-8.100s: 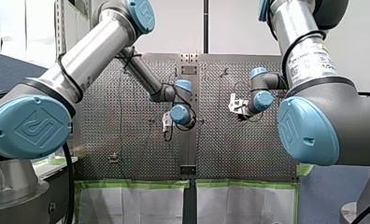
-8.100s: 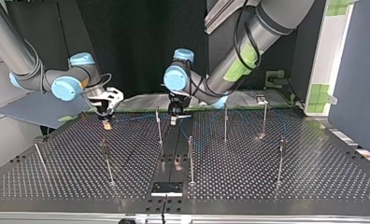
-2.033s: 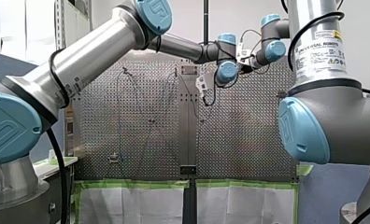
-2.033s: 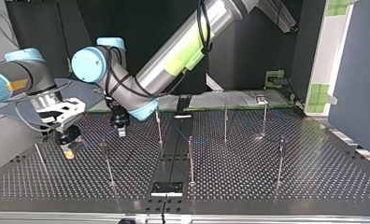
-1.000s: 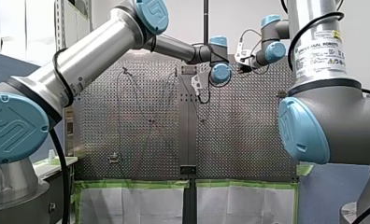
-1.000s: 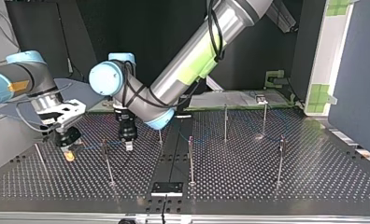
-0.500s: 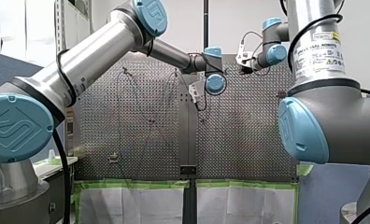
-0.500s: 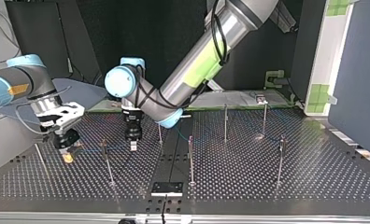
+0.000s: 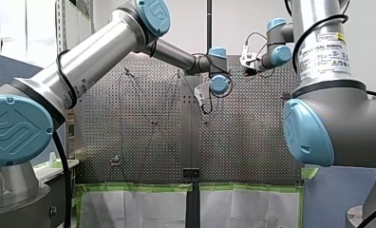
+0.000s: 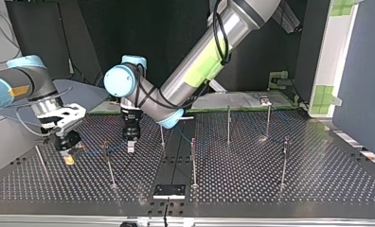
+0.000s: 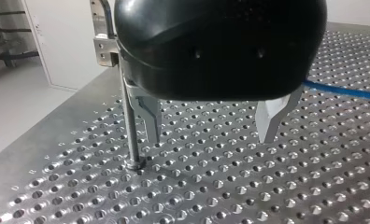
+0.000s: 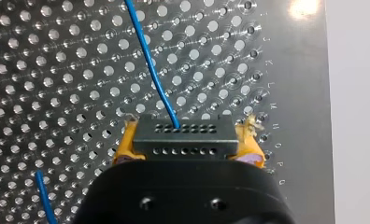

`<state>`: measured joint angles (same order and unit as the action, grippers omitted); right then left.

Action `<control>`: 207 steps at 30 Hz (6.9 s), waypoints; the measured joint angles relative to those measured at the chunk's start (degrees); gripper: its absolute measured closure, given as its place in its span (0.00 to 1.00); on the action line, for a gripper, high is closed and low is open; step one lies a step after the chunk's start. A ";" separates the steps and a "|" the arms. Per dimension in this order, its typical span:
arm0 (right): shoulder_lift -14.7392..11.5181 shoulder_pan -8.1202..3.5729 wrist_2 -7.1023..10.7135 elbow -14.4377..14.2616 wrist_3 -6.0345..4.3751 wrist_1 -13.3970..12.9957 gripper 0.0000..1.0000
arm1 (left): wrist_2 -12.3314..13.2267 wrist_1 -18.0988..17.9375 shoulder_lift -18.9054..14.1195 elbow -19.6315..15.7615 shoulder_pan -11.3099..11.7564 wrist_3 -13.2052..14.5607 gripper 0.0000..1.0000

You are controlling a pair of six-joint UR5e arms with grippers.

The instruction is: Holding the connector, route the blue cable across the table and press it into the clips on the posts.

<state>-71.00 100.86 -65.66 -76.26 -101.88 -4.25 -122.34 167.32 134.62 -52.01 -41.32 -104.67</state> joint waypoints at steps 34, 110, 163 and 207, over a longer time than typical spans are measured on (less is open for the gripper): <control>0.09 0.00 0.38 -0.02 0.00 0.29 1.00 | 6.11 2.12 -14.29 -13.12 -2.27 0.11 0.00; 0.13 0.62 0.27 -0.13 0.01 0.55 1.00 | -7.56 -35.04 -19.37 -51.49 -3.37 -4.31 0.00; 0.10 0.70 0.27 -0.18 0.00 0.82 1.00 | -7.51 -56.38 -19.36 -72.82 -3.35 -4.31 0.00; 0.10 0.70 0.26 -0.18 0.00 0.82 1.00 | -7.52 -56.38 -19.36 -72.83 -3.35 -4.31 0.00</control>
<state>-70.90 101.56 -65.40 -76.43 -101.88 -3.44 -129.85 110.94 115.25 -124.84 -44.67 -108.98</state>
